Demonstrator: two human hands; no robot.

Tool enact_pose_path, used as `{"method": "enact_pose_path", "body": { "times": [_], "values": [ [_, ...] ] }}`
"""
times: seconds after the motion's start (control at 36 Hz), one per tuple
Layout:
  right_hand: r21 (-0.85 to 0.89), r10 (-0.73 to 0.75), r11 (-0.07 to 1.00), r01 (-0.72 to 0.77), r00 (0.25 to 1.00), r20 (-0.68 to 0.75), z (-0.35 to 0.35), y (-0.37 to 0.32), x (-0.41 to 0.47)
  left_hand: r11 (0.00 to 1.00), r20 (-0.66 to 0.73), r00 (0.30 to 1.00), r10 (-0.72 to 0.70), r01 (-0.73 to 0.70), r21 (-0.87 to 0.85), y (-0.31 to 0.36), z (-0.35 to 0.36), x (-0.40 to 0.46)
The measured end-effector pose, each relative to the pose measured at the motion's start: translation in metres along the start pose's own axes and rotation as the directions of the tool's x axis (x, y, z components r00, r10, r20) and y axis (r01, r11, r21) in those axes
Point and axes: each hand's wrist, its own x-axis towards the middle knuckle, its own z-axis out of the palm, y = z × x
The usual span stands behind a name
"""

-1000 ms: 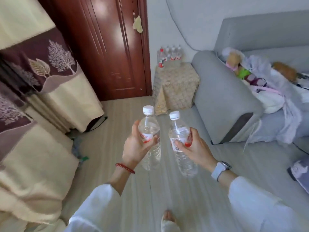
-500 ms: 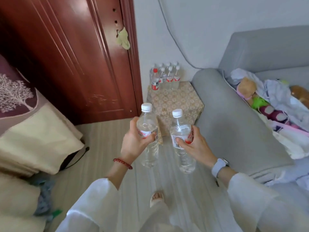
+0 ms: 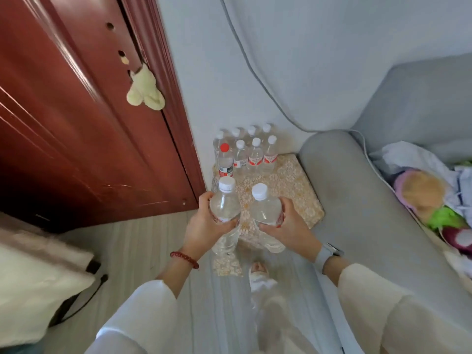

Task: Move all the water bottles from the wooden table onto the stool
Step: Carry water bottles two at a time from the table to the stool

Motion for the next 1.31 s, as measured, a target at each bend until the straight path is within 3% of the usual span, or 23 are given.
{"method": "enact_pose_path", "body": {
  "times": [0.17,0.39,0.56,0.69,0.83,1.0,1.11,1.31],
  "values": [
    [-0.085,-0.013,0.996,0.022,0.995,0.102,-0.01,0.035,0.112,0.981,-0.011,0.99,-0.141,0.141,0.136,-0.022,0.036,0.098],
    [-0.186,-0.045,0.979,0.089,0.973,0.227,0.005,0.087,0.217,0.973,0.031,0.983,-0.18,0.173,0.152,-0.076,0.073,0.185],
    [-0.052,0.023,0.999,-0.008,0.952,0.304,0.028,0.118,0.273,0.98,0.035,0.985,-0.171,0.167,0.109,-0.122,0.089,0.234],
    [0.005,0.045,0.999,-0.049,0.942,0.332,0.044,0.135,0.299,0.988,-0.01,0.993,-0.119,0.119,0.102,-0.143,0.106,0.255],
    [0.023,0.064,0.997,-0.075,0.945,0.32,0.053,0.14,0.313,0.988,0.036,0.993,-0.112,0.107,0.114,-0.154,0.109,0.266],
    [-0.166,0.065,0.986,-0.014,0.95,0.304,0.05,0.138,0.318,0.986,0.066,0.993,-0.1,0.09,0.144,-0.147,0.107,0.27],
    [-0.159,0.067,0.987,-0.021,0.955,0.288,0.044,0.13,0.318,0.975,0.098,0.992,-0.082,0.059,0.216,-0.134,0.105,0.271],
    [-0.191,0.042,0.981,0.009,0.965,0.258,0.041,0.114,0.317,0.978,0.056,0.986,-0.159,0.15,0.143,-0.119,0.101,0.277]
  ]
}}
